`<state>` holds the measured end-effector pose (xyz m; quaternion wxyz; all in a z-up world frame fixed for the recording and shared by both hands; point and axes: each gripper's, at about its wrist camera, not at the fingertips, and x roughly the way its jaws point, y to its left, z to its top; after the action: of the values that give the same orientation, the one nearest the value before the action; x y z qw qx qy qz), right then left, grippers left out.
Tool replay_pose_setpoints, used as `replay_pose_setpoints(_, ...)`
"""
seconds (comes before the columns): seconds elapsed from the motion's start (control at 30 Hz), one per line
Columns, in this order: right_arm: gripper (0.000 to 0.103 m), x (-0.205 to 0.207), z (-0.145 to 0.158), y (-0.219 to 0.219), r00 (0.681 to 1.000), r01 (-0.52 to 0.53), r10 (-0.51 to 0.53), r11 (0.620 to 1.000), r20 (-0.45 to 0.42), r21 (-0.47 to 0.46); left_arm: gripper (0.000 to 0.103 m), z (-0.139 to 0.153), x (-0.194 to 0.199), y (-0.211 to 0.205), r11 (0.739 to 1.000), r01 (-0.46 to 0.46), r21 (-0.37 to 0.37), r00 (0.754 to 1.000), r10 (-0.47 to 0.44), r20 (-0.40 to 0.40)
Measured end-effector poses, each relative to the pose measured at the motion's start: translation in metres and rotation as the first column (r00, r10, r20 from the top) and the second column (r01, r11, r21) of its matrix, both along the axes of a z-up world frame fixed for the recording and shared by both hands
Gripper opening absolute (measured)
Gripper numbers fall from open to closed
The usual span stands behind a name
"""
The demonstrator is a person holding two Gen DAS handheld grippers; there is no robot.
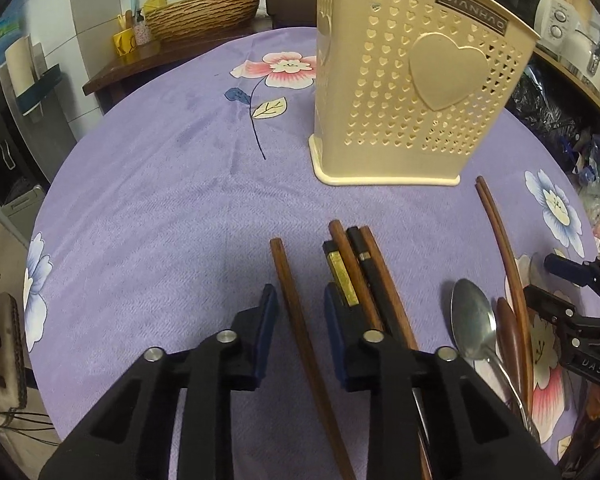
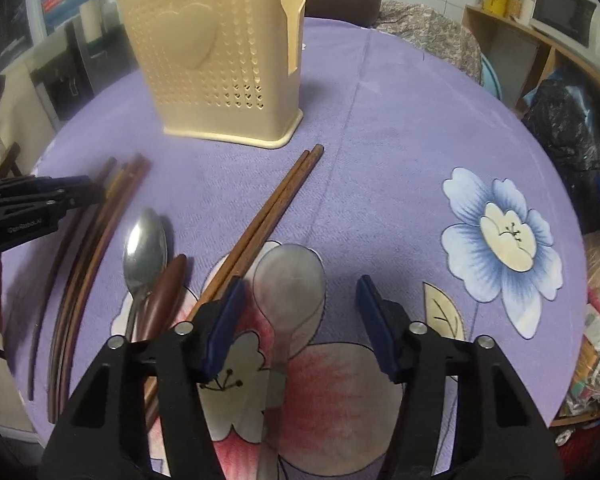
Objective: Organize utensils
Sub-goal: 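Close the right tool on the clear plastic spoon while the left tool grasps a wooden chopstick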
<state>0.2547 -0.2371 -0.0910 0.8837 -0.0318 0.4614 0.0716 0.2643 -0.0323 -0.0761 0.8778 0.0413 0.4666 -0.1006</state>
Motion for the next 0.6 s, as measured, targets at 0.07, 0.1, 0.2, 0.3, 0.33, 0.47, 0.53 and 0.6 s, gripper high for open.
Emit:
replay_pose_setpoints(0.07,0.048,0.000,0.001,0.004,1.000,-0.017,0.017,1.000,-0.002,-0.001,0.017,0.000,0.003,-0.002,1.000,-0.001,0.009,1.000,0.001,0.000)
replay_pose_setpoints(0.1,0.041,0.000,0.002,0.005,1.000,-0.024,0.024,1.000,-0.003,0.000,0.014,0.000,0.005,-0.003,1.000,-0.002,0.010,1.000,0.002,-0.001)
replay_pose_setpoints(0.2,0.037,0.001,0.003,0.009,0.999,-0.037,0.037,0.999,-0.003,-0.011,0.011,0.001,0.006,-0.004,1.000,0.003,0.004,1.000,-0.003,-0.003)
replay_pose_setpoints(0.3,0.037,0.002,0.004,0.007,0.999,-0.035,0.035,0.999,-0.004,0.012,0.010,0.000,0.007,-0.005,1.000,0.002,0.000,1.000,-0.002,0.002)
replay_pose_setpoints(0.33,0.037,0.001,0.005,0.006,0.999,-0.032,0.032,0.999,0.001,0.020,0.010,0.000,0.007,-0.005,1.000,0.002,0.000,1.000,-0.002,0.002)
replay_pose_setpoints(0.47,0.037,-0.002,0.018,0.000,0.999,-0.028,0.026,0.998,0.032,0.049,0.010,0.006,0.006,-0.002,1.000,-0.003,-0.021,1.000,0.004,0.019)
replay_pose_setpoints(0.53,0.037,-0.006,0.027,-0.005,0.998,-0.029,0.026,0.997,0.053,0.073,0.010,0.016,0.002,0.001,0.999,-0.006,-0.039,0.999,0.008,0.051)
replay_pose_setpoints(0.6,0.037,-0.010,0.037,-0.009,0.997,-0.031,0.023,0.994,0.070,0.108,0.009,0.029,-0.002,0.006,0.998,-0.006,-0.059,0.996,0.011,0.086)
